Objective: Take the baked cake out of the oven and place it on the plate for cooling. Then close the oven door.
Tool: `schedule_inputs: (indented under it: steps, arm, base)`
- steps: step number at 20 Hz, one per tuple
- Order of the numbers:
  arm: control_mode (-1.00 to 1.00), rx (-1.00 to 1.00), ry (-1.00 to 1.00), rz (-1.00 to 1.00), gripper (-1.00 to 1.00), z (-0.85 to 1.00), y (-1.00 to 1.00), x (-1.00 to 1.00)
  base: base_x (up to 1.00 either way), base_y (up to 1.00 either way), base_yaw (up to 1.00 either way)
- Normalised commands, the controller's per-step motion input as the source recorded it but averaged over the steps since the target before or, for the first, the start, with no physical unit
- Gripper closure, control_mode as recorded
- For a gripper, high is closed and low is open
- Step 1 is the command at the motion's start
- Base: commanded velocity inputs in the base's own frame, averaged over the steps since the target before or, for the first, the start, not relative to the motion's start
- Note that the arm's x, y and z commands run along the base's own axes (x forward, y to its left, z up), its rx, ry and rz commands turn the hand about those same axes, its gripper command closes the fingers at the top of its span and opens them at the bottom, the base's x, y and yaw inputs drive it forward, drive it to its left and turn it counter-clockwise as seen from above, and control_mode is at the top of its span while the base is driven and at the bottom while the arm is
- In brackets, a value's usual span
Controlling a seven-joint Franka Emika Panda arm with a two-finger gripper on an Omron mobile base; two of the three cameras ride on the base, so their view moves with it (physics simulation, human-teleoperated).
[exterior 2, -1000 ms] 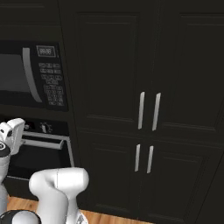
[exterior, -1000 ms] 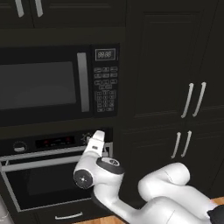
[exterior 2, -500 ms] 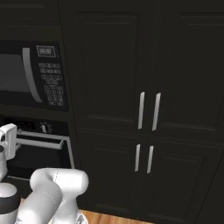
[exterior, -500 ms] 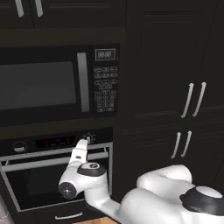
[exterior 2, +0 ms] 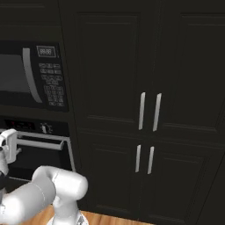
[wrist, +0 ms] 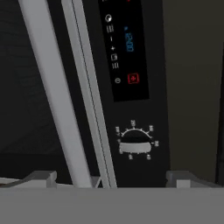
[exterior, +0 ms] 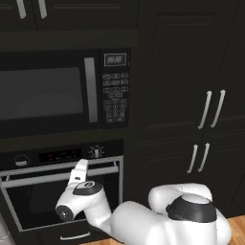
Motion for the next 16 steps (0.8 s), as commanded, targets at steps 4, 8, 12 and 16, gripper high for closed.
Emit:
schedule_inputs:
  steps: [4,8,12,16]
  arm:
    - [-1.0,0.0,-0.03,0.0,-1.0,-0.33,0.02,0.36]
    - [-1.0,0.0,0.0,0.0,-1.0,-0.32,0.0,0.39]
    - [-1.0,-0.03,0.0,0.0,-1.0,-0.31,0.05,0.43]
    - [-1.0,-0.06,0.0,0.0,-1.0,-0.34,0.14,0.35]
  base:
    - [0.0,0.0,0.0]
    - [0.0,0.0,0.0]
    - [0.0,0.0,0.0]
    - [0.0,0.0,0.0]
